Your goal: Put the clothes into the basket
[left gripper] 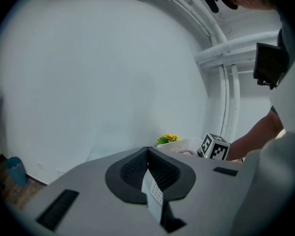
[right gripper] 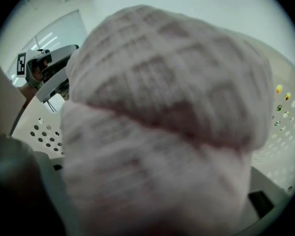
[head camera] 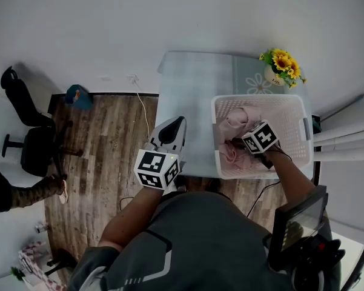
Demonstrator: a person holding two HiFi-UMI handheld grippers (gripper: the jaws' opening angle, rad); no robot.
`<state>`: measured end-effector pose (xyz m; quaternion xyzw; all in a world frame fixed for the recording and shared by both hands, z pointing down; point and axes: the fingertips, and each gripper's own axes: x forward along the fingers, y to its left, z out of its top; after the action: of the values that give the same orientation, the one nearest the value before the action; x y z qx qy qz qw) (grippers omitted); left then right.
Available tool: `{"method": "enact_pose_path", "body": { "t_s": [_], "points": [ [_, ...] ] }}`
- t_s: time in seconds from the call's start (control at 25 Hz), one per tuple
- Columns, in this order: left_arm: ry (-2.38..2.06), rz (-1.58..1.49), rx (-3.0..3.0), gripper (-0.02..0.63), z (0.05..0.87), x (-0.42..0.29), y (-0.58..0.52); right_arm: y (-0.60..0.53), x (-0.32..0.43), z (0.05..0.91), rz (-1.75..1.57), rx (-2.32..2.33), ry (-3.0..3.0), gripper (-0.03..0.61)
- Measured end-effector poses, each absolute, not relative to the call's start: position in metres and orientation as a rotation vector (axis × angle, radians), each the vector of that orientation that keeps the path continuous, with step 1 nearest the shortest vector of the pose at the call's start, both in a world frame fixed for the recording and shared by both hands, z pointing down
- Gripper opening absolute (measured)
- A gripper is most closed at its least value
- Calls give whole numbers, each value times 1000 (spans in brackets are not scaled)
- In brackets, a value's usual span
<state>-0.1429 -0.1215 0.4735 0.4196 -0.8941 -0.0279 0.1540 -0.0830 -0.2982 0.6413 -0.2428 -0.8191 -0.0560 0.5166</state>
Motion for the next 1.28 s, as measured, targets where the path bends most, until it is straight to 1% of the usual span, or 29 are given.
{"method": "enact_pose_path", "body": {
  "t_s": [0.64,1.28],
  "points": [
    [-2568,-103,1168,8,478,-146,-115,-298,-81,694,-138,-546,-1737,353],
    [-2551,-94,1185,9,483,-145,-118,-294,-81,709,-138,-484,-1709,357]
  ]
}}
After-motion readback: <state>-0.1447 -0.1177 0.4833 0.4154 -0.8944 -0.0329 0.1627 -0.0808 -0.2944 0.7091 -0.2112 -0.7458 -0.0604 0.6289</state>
